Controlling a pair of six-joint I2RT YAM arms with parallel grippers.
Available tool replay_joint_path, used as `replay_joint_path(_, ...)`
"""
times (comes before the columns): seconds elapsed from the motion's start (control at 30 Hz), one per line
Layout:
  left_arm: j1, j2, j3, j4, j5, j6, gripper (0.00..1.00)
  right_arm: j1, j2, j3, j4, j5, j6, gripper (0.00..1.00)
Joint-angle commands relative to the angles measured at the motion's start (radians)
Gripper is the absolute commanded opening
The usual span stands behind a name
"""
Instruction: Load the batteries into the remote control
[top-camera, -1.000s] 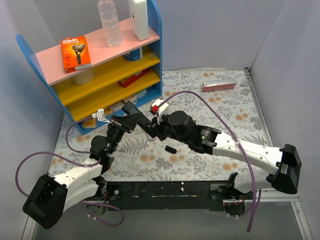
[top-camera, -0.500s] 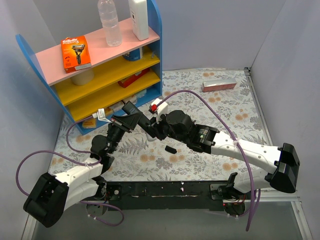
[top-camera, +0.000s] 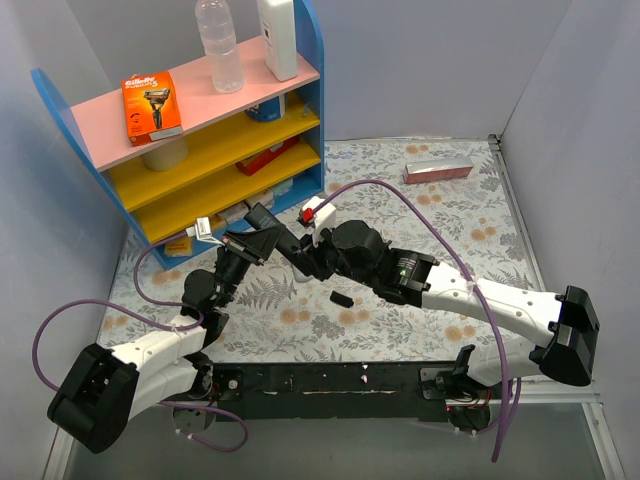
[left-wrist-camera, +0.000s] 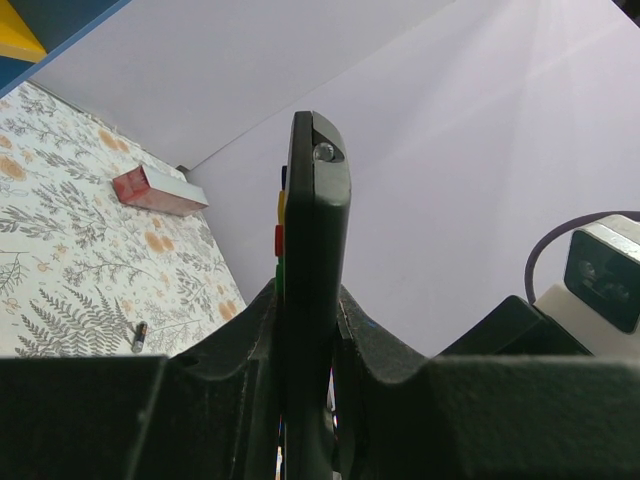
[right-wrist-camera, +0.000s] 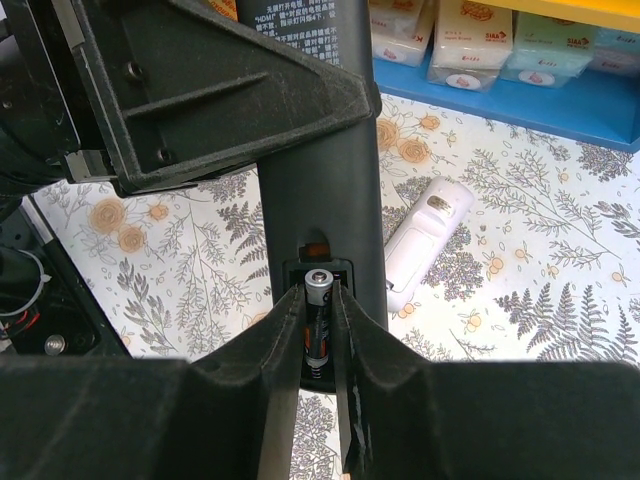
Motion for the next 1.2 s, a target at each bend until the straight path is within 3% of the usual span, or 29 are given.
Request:
replay_joint_path(0.0,-0.007,-0.012,0.014,0.083,0.031,-0.057,0.0,-0.001,0.021,0.034,0.01,0.007,0.005,0.29)
replay_joint_path(0.97,-0.008,-0.008,0.001,0.003,0.001,-0.13,0.0,-0.001,0.054,0.058,-0.015,0.022,0.09,0.37)
replay_joint_path(1.17,-0.008,-0.046,-0.008,-0.104,-0.015,-0.051,0.0,-0.01,0.012,0.063,-0.07,0.077,0.073,0.38)
